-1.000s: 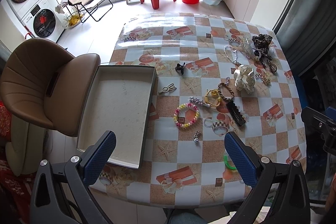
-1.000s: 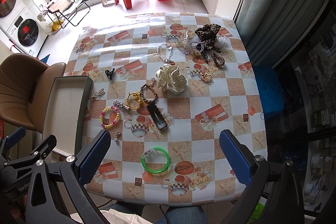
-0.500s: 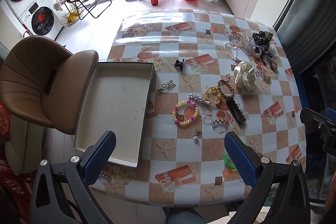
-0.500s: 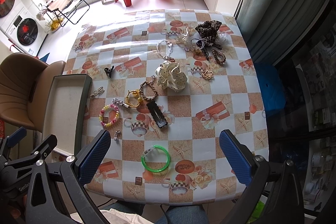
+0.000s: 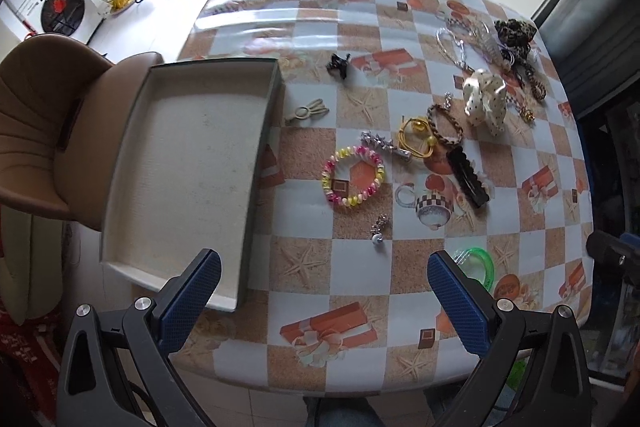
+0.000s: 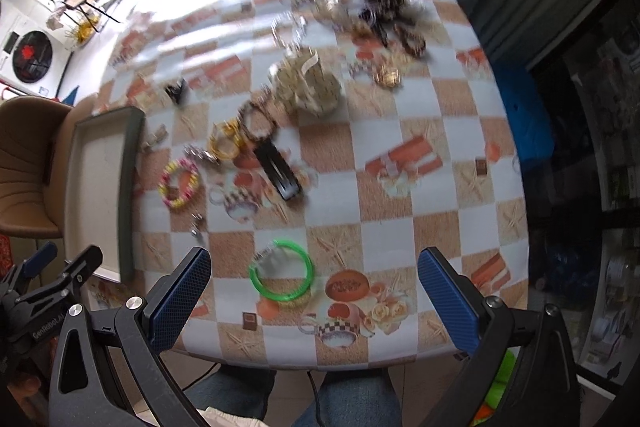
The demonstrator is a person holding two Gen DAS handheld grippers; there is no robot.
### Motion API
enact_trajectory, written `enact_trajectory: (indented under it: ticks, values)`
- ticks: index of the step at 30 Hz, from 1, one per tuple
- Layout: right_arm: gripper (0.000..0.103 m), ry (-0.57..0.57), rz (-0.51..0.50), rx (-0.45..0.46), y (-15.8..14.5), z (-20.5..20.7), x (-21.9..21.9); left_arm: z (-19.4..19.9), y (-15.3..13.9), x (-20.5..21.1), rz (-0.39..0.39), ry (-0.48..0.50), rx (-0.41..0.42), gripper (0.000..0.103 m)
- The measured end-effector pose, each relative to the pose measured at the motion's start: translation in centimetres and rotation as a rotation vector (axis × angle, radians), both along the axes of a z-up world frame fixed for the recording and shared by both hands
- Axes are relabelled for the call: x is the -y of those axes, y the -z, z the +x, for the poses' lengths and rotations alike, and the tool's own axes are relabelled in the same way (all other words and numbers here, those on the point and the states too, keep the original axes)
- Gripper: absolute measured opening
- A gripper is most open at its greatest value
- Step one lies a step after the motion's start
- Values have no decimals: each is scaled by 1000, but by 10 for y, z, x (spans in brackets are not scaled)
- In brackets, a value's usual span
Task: Organize jewelry
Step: 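Grasp the beaded bracelet with the left tool while the right tool grasps the green bangle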
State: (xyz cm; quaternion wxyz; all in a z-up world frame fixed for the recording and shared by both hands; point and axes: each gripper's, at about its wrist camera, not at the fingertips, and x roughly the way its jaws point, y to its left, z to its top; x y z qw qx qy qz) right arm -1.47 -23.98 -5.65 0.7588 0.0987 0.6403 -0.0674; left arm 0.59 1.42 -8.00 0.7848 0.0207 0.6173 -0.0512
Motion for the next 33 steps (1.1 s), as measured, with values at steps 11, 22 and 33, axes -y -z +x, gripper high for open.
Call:
enact_trajectory:
  ticks: [11, 22, 33]
  values:
    - [103, -17, 34, -117, 88, -15, 0, 49, 71, 20, 6, -10, -38, 103]
    - [93, -17, -1, -132, 146, -14, -6, 84, 122, 29, 40, 13, -32, 103]
    - [79, -65, -63, -85, 166, -19, -24, 97, 134, 39, 16, 59, -11, 88]
